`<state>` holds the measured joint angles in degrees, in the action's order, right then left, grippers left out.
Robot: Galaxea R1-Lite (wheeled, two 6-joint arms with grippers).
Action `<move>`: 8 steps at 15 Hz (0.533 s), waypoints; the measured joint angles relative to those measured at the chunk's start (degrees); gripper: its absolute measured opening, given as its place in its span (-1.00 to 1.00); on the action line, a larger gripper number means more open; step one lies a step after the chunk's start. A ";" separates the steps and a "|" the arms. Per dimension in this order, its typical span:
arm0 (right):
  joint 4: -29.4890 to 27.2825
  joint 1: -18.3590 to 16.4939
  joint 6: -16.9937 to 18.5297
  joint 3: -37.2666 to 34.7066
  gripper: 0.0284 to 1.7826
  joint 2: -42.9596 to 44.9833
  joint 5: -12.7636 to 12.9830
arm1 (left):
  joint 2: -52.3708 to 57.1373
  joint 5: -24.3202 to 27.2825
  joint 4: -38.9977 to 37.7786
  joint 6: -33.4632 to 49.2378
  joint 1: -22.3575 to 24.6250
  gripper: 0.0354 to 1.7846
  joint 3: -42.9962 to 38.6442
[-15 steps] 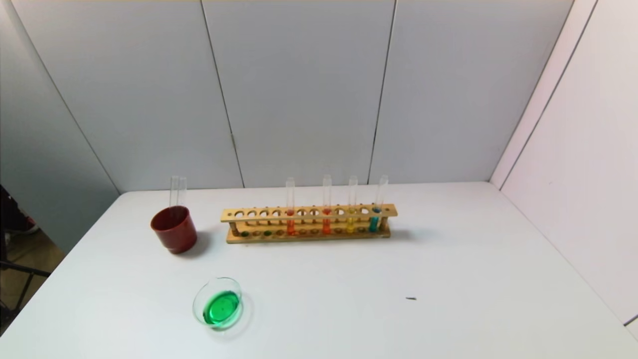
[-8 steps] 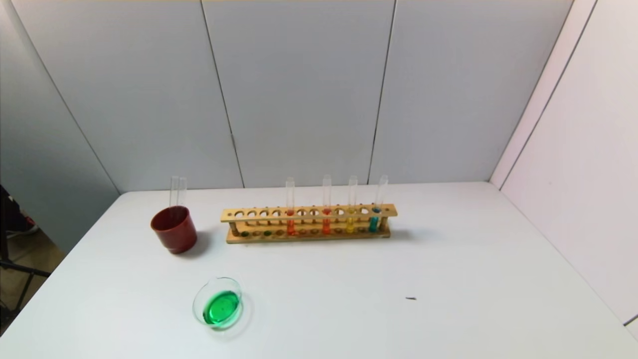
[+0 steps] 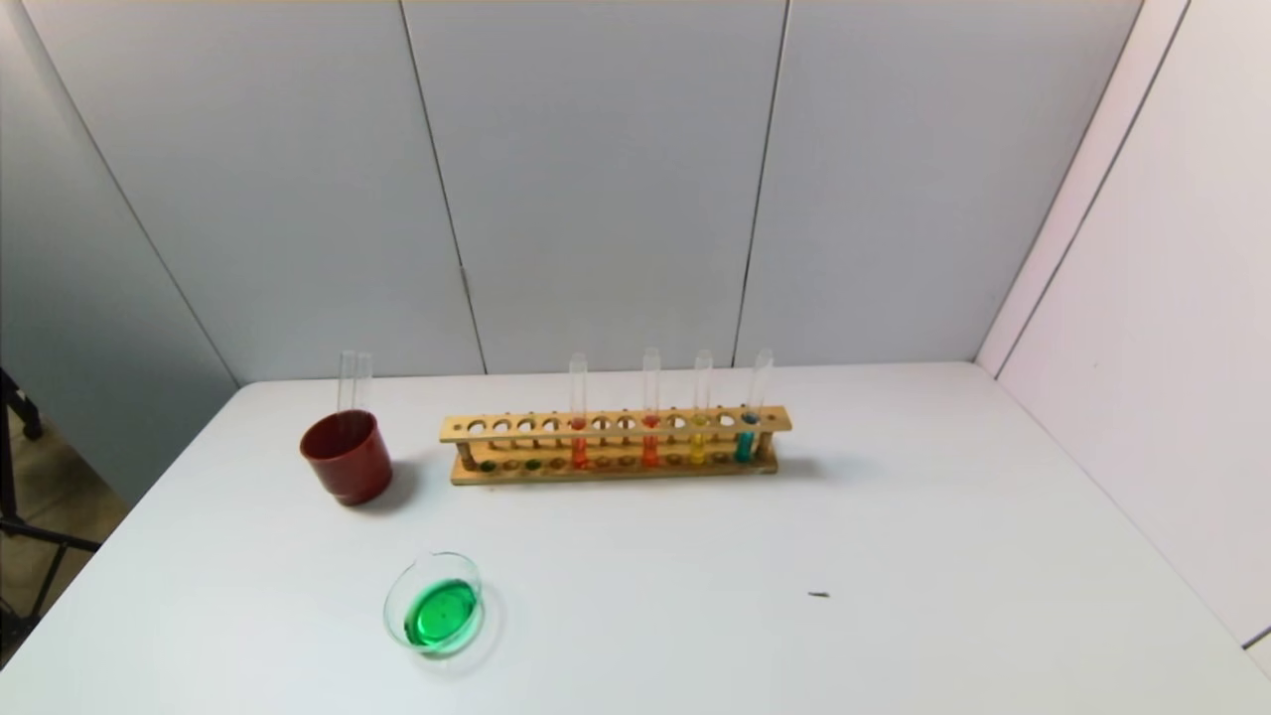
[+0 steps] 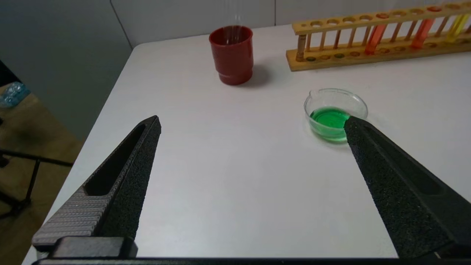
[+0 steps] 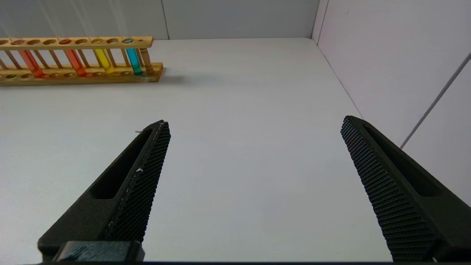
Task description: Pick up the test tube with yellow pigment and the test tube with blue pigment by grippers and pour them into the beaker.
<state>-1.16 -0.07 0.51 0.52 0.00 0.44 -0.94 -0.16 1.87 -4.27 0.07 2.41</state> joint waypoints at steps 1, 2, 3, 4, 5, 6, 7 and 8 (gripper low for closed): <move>0.00 0.00 0.01 0.00 0.91 0.00 0.00 | 0.41 0.62 -0.85 0.52 0.00 0.96 -1.23; 0.01 -0.02 0.01 0.00 0.91 0.00 0.00 | 0.69 0.67 -1.16 1.11 0.00 0.96 -1.79; 0.00 0.00 0.01 0.00 0.91 0.00 0.00 | 0.83 0.71 -1.46 1.51 0.00 0.96 -2.11; 0.00 0.00 0.01 0.00 0.91 0.00 0.00 | 0.91 0.65 -1.65 2.51 0.00 0.96 -2.23; 0.00 0.00 0.00 0.00 0.91 0.00 0.00 | 0.94 0.46 -1.68 3.80 0.00 0.96 -2.32; 0.01 -0.02 0.00 0.00 0.91 0.00 0.00 | 0.94 0.37 -1.68 4.24 0.00 0.96 -2.36; 0.01 -0.02 0.01 0.00 0.91 0.00 0.00 | 0.96 0.34 -1.71 4.34 0.00 0.96 -2.36; 0.00 -0.02 0.01 0.00 0.91 0.00 0.00 | 0.96 0.37 -1.73 4.34 0.00 0.96 -2.39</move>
<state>-1.16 -0.10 0.52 0.52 0.00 0.44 0.02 0.21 0.13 0.07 0.07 0.02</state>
